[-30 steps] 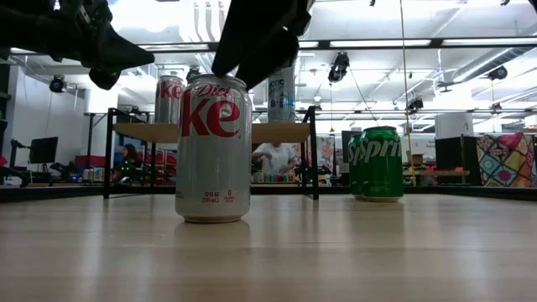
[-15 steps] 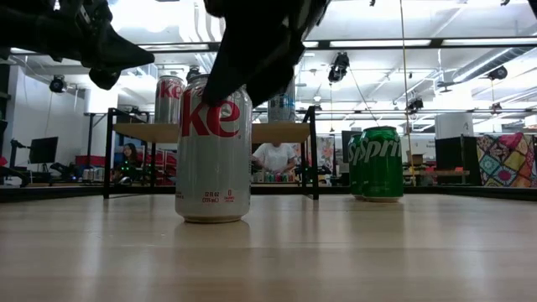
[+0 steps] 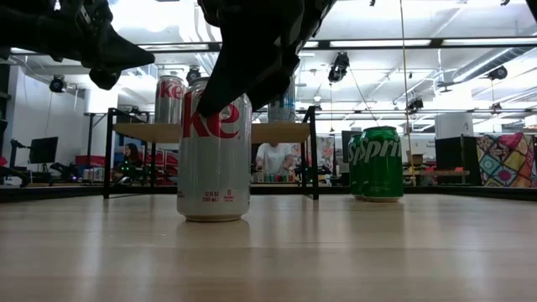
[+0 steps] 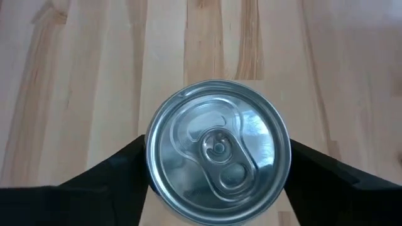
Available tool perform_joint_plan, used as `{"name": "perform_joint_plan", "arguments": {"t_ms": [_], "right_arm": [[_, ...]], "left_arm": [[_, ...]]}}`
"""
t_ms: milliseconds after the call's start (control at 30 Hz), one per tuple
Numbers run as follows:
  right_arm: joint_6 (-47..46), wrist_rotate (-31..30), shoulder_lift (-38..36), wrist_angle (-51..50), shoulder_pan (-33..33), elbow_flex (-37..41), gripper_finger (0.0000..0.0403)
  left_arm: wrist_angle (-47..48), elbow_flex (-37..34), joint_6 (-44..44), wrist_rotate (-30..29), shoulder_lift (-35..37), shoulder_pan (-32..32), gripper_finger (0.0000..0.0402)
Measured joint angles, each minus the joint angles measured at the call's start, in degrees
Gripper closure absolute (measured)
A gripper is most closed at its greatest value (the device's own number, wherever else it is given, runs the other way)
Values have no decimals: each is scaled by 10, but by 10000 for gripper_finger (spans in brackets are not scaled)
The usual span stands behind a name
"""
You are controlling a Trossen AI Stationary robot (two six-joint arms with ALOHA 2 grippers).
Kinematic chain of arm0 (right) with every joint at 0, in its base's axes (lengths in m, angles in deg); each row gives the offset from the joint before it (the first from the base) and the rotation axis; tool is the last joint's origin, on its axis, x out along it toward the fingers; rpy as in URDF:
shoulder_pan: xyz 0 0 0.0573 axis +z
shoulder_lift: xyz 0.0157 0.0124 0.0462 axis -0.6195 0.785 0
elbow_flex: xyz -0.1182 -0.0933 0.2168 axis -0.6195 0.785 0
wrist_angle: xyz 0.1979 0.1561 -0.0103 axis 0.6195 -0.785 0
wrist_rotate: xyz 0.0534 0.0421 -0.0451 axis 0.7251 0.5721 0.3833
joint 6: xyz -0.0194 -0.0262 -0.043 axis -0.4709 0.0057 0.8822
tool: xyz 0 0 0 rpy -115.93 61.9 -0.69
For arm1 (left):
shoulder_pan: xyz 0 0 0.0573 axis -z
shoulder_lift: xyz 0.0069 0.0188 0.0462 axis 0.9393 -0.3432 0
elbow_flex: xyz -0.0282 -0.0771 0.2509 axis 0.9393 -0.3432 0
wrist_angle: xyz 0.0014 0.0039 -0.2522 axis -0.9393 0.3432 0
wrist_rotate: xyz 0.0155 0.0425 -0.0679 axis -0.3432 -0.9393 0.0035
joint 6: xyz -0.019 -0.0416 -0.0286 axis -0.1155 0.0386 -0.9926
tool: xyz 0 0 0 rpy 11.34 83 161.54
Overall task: Place canned beverage on shelf
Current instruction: Put the red-silver soda can aligned with the other red-silver soda cans on the shelf
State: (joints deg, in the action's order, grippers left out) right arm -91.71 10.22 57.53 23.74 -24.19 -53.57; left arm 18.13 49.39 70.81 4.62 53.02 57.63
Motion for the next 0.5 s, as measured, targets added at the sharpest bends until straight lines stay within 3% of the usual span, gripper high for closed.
{"name": "perform_joint_plan", "arguments": {"t_ms": [500], "right_arm": [[52,-6,0,-16,-3,-30,121]], "left_arm": [[-30,0,0,0,-34,0,402]]}}
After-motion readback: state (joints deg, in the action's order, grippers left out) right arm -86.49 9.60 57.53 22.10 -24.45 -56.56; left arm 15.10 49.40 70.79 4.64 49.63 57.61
